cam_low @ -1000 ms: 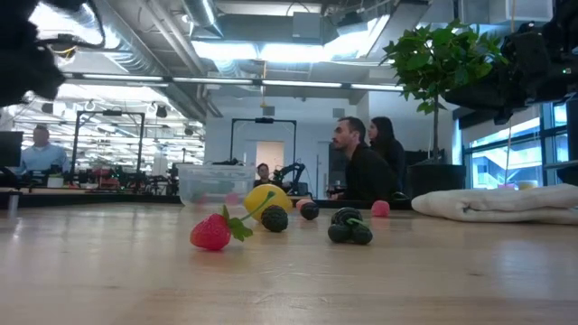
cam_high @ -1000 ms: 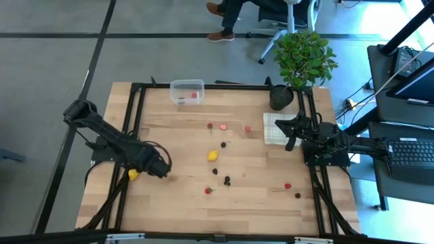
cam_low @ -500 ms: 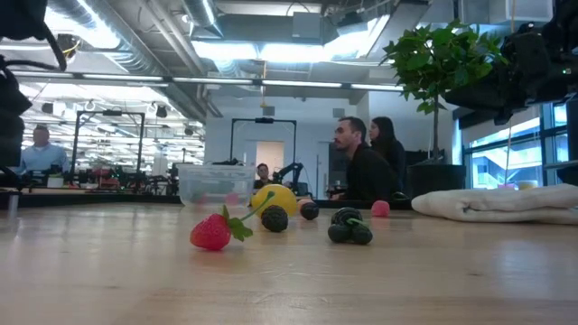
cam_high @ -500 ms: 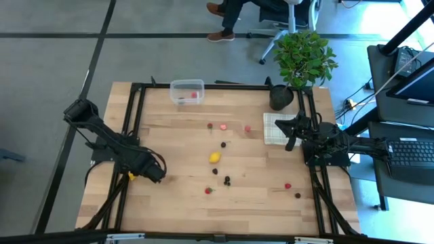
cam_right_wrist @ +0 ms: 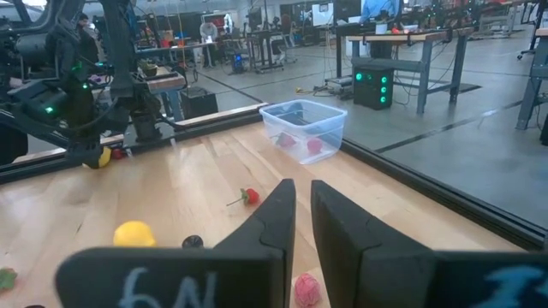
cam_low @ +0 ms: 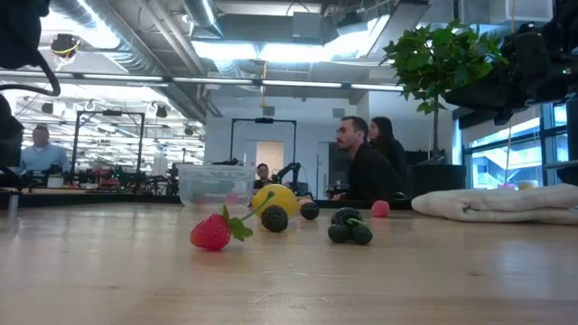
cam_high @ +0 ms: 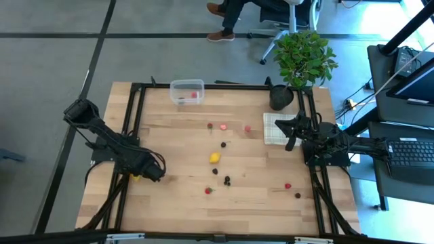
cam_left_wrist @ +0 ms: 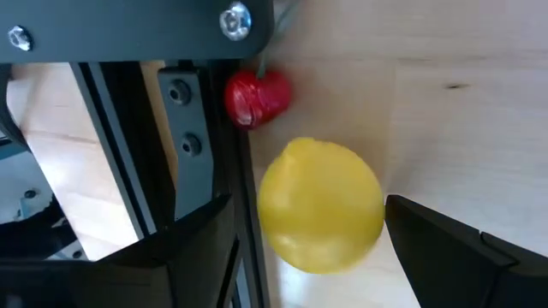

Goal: Pick and placing Produce into tupperware
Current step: Put the bottom yellow lemon into the transparent bin

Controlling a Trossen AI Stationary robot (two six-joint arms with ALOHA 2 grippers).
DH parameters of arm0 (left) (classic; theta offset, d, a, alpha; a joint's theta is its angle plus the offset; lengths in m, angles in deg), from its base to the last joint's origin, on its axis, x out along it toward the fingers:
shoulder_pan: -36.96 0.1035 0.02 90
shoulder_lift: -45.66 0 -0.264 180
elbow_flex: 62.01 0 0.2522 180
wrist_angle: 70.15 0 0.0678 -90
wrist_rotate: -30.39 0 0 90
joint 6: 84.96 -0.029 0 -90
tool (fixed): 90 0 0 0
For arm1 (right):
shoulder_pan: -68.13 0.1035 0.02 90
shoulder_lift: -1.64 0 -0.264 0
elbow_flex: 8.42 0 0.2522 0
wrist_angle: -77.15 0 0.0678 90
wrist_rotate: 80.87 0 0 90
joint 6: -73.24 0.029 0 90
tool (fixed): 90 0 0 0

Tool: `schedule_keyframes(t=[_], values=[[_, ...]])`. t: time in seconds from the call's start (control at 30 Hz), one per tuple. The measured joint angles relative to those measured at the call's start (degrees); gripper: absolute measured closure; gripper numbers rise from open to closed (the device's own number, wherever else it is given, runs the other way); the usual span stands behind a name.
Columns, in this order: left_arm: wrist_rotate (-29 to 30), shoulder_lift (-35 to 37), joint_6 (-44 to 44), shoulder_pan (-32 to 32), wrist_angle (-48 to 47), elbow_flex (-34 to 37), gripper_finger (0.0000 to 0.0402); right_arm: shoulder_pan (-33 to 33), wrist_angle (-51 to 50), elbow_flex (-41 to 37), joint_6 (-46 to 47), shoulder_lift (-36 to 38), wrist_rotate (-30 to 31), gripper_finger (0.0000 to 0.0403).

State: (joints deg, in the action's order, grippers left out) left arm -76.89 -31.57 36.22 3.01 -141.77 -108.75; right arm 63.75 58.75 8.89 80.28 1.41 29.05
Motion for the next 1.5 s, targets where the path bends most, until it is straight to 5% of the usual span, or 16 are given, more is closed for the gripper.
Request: schedule_keyframes(t=[0.6,0.97,1.5], values=[[2.63,0.00,-0.09,2.11,0.11,0.16,0.0108,0.00,0.02,0.00,-0.26,0.00,-0.01,0.0358],[-0.40,0.00,-0.24,2.34,1.33,0.16,0.0179,0.00,0.03,0.00,-0.28,0.00,-0.01,0.0358],[-2.54,1.29,-9.28,3.86,7.44,0.12,0.0200,-0.01,0.04,0.00,-0.28,0.00,-0.01,0.0358]])
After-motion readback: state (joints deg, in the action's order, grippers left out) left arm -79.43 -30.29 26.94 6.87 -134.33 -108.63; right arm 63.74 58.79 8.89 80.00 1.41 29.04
